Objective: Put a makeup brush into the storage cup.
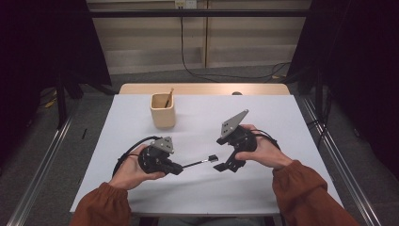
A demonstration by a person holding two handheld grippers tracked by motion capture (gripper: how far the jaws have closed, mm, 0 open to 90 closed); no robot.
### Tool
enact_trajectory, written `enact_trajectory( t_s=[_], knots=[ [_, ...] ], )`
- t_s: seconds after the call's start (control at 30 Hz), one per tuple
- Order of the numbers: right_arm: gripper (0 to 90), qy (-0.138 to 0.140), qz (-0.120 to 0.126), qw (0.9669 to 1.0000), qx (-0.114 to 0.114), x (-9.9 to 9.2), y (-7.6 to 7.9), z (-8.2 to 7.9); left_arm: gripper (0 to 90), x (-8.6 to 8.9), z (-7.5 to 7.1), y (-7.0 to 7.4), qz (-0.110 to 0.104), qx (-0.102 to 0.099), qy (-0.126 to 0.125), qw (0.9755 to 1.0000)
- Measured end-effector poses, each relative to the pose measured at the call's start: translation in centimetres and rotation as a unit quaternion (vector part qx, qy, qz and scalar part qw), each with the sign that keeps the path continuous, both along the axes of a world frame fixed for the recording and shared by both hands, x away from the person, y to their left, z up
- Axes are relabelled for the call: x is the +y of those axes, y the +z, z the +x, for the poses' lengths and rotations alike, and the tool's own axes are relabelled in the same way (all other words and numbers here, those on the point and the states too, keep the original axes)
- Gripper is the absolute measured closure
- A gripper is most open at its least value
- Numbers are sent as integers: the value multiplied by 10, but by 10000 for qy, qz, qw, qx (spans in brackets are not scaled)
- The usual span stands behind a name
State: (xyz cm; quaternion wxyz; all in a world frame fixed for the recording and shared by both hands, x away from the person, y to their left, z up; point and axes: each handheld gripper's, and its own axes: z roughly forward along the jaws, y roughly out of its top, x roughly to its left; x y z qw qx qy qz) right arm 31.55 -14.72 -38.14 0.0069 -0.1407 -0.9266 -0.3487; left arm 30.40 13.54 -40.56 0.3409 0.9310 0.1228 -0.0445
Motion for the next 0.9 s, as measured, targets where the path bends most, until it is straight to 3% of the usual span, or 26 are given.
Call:
enact_trajectory(
  t_s=[0.17, 0.53, 0.67, 0.83, 0.9],
  knots=[
    [26, -51, 312, 9995, 33, -11, -1, -4, 855, 5, -2, 0, -62, -5, 93, 9999],
    [36, -357, 676, 9970, 73, -30, -8, -15, 855, 19, -8, -3, -241, -7, 241, 9994],
    [35, -478, 701, 9964, 84, -37, -14, -18, 854, 21, -9, -3, -266, -21, 277, 9993],
    [43, -673, 834, 9942, 43, -42, -21, -26, 854, 26, -9, -6, -524, 28, 392, 9979],
    [43, -758, 924, 9928, 18, -45, -21, -29, 854, 27, -10, -8, -524, 26, 419, 9977]
  ],
)
